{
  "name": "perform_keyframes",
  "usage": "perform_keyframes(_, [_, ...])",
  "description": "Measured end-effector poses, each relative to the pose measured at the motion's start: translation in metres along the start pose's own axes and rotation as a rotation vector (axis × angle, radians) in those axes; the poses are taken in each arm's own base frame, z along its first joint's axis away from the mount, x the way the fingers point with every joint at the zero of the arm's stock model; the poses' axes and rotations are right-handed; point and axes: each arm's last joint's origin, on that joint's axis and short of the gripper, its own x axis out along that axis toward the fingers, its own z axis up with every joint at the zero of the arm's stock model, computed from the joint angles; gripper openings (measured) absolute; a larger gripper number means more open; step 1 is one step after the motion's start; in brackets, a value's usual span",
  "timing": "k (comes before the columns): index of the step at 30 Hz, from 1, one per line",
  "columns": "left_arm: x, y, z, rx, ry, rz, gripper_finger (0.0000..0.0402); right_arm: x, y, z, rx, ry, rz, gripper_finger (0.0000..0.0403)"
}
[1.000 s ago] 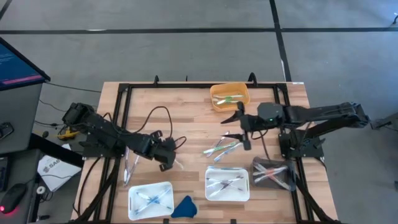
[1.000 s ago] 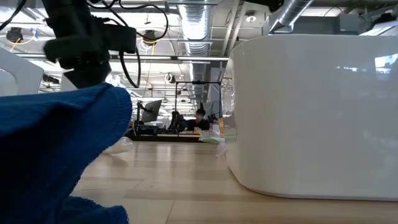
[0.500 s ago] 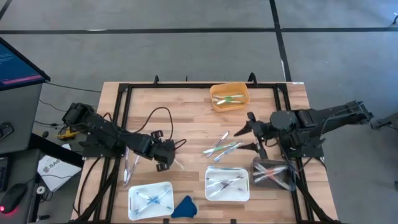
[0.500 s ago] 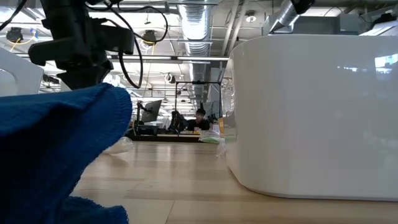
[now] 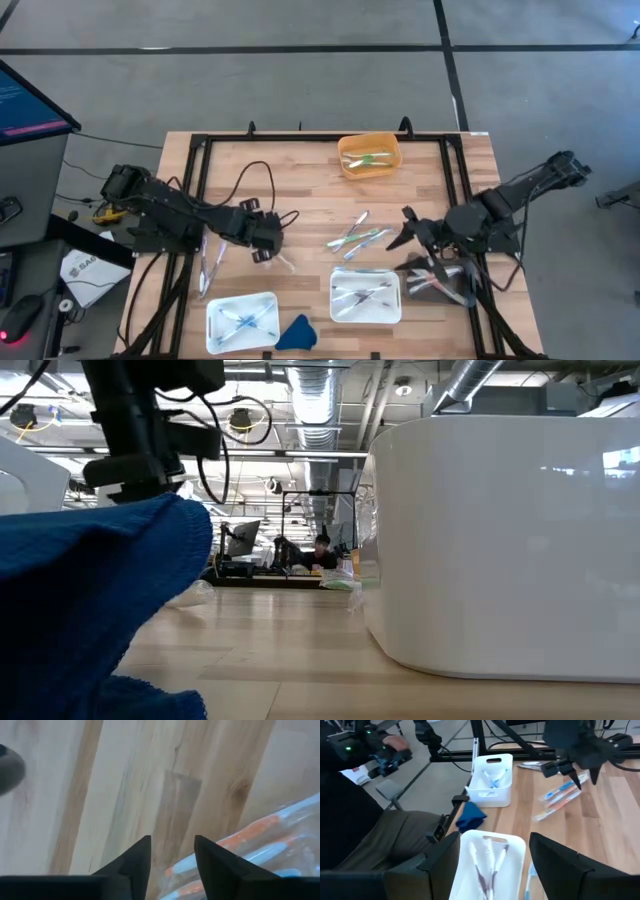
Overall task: Pick & Place Toothbrushes
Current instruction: Put the orange toothbrush into the black bin
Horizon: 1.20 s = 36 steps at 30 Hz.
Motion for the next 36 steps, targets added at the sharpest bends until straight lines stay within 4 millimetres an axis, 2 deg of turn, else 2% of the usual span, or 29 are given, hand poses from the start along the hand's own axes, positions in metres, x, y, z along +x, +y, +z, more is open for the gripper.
perform_keyframes(7, [0.020,0.002,-0.026,0.120,0.102,0.019,0.0159,-0.003,0.020,-0.005,-0.023,-0.016,-0.026,0.0233])
perform_keyframes(14, [0.039,0.010,-0.044,0.144,0.110,0.119,0.0153,-0.005,0.028,-0.007,-0.006,-0.033,-0.061,0.0233])
perform_keyframes(22, [0.043,0.005,-0.037,0.100,0.025,0.065,0.0150,-0.006,0.031,-0.009,-0.012,-0.029,-0.045,0.0233])
perform_keyframes(31, [0.041,0.001,-0.034,0.192,0.014,0.005,0.0149,-0.002,0.030,-0.010,-0.006,-0.017,-0.056,0.0233])
perform_keyframes(36, [0.034,-0.006,-0.018,0.223,-0.070,-0.090,0.0149,-0.001,0.027,-0.009,0.001,-0.021,-0.071,0.0233])
